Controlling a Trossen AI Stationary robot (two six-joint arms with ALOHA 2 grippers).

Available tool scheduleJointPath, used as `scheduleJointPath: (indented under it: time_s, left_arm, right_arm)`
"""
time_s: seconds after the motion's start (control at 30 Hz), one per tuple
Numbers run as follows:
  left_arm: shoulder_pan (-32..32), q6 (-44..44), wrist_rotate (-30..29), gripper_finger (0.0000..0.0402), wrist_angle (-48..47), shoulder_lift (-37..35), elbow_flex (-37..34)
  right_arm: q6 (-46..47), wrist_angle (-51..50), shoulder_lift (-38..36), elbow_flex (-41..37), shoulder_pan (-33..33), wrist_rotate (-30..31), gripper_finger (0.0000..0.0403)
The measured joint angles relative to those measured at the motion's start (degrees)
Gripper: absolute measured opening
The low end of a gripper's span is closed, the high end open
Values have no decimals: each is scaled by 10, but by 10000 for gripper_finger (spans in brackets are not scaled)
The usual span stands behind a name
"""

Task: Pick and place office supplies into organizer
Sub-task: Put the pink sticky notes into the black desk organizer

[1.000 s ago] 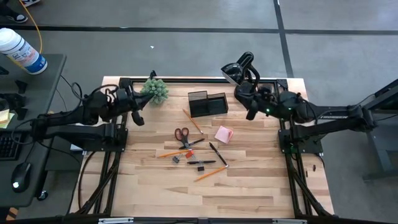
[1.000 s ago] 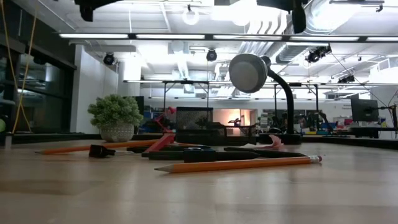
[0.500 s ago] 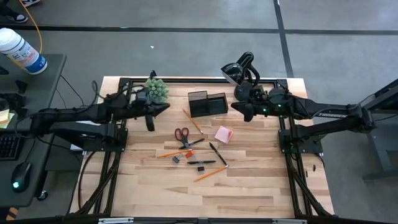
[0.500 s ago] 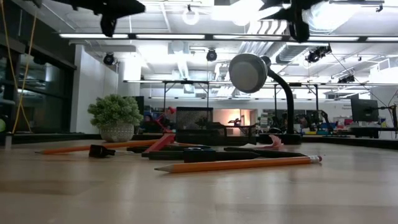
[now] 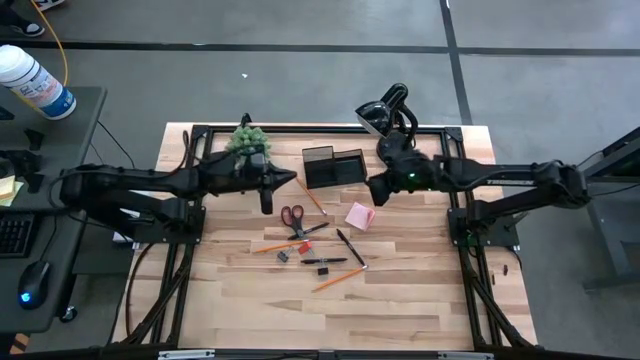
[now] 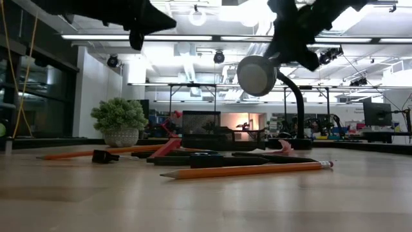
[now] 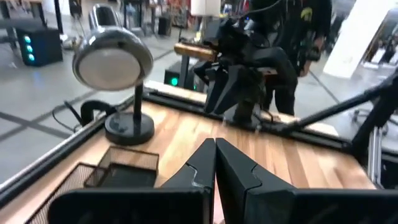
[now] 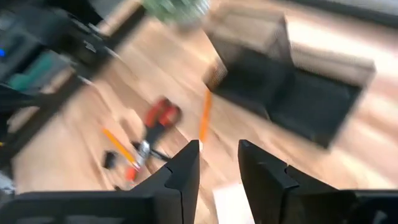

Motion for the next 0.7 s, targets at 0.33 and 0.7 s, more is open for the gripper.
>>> scheduleJointPath:
  time_s: [0.33, 0.7]
  left_arm:
    - [0, 0, 51, 1, -50, 1, 0]
    - [0, 1, 210, 1, -88, 1, 0]
  right_arm:
    - [106, -54, 63, 0, 0, -52, 158]
    - [286, -55, 156, 0, 0, -117, 183]
